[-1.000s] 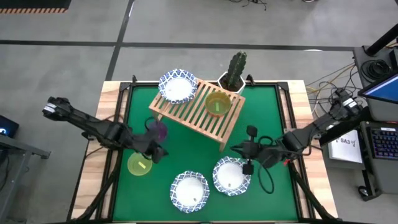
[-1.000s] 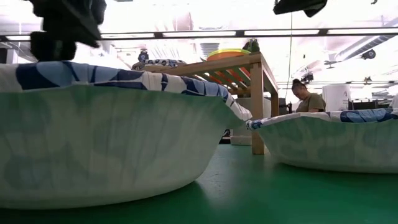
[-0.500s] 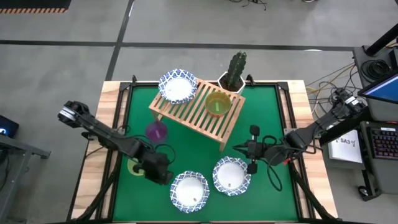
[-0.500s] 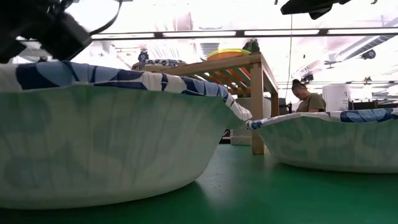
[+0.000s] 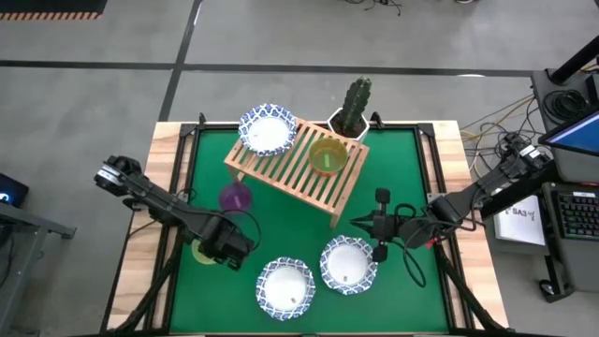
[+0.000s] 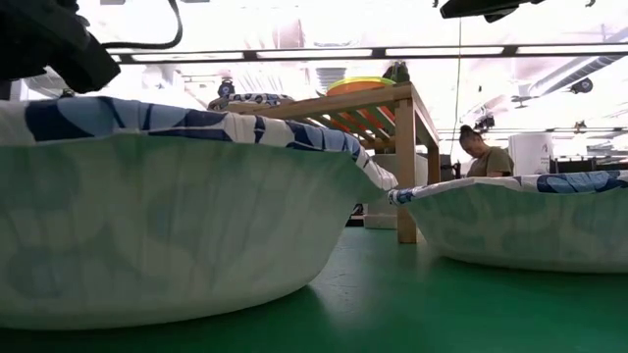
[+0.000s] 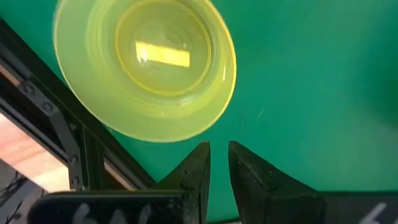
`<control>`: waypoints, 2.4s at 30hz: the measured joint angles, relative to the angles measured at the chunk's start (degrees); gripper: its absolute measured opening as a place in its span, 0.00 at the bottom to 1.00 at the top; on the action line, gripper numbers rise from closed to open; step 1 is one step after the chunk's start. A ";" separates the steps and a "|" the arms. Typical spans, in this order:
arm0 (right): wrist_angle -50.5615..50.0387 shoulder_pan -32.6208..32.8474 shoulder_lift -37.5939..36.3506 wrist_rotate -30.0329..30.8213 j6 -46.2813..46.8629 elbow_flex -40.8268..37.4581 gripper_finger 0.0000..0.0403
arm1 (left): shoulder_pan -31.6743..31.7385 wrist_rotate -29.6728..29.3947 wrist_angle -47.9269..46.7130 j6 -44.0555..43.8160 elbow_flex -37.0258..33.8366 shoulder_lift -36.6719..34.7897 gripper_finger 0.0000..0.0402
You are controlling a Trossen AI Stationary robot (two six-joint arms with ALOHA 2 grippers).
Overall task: Place and stack bowls onto a shelf
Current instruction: Stack the yellow bowl on top of the green bowl on the shelf
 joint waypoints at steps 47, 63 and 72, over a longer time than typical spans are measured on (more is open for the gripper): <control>0.00 -0.13 0.00 0.02 1.03 -0.52 0.02 | -0.31 -9.86 2.92 8.20 0.15 7.00 0.27; -0.02 -0.13 0.00 0.02 1.03 -0.55 0.02 | -0.33 -10.13 9.15 6.75 -0.63 11.43 0.43; -0.02 -0.13 0.00 0.04 0.99 -0.55 0.02 | -0.33 -11.82 9.36 8.51 -0.63 13.33 0.16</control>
